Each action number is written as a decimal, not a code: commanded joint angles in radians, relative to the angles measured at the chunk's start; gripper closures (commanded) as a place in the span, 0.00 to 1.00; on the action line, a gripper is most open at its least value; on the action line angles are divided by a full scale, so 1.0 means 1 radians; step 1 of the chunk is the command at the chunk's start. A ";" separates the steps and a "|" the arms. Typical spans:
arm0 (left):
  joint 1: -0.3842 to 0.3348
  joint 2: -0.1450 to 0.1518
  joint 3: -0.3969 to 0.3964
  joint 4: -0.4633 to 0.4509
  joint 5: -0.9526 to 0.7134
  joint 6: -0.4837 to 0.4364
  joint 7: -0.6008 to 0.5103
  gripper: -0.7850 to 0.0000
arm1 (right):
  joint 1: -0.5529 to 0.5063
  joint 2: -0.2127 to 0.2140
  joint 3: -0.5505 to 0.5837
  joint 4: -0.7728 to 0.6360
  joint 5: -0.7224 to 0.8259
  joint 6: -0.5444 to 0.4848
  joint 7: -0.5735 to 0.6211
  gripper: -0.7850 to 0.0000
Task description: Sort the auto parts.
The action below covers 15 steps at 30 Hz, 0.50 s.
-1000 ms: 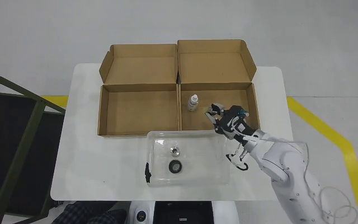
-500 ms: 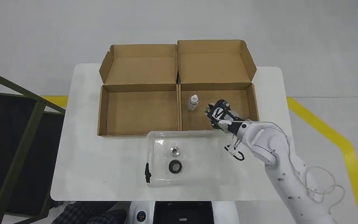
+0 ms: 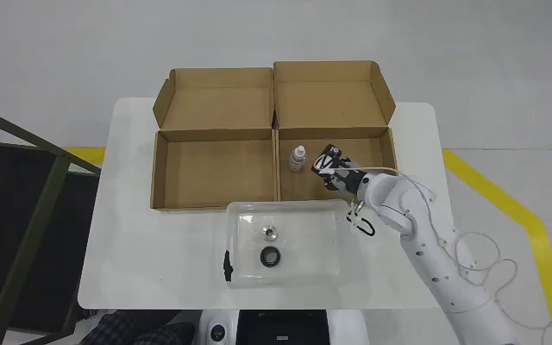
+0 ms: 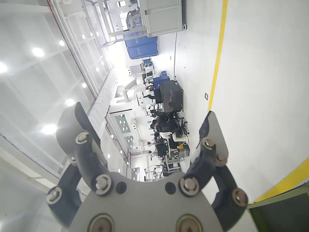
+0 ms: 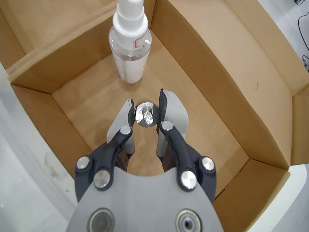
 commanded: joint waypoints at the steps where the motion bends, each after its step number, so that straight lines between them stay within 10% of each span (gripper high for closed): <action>1: 0.000 0.000 0.000 0.000 0.000 0.000 0.000 0.00 | 0.015 -0.003 -0.011 0.021 -0.003 0.004 0.004 0.95; 6: 0.000 0.000 0.000 0.000 0.000 0.000 0.000 0.00 | 0.038 -0.010 -0.034 0.057 -0.005 0.020 0.006 0.74; 15: 0.000 0.000 0.000 0.000 0.000 0.000 0.000 0.00 | 0.066 -0.020 -0.065 0.093 -0.013 0.035 0.010 0.65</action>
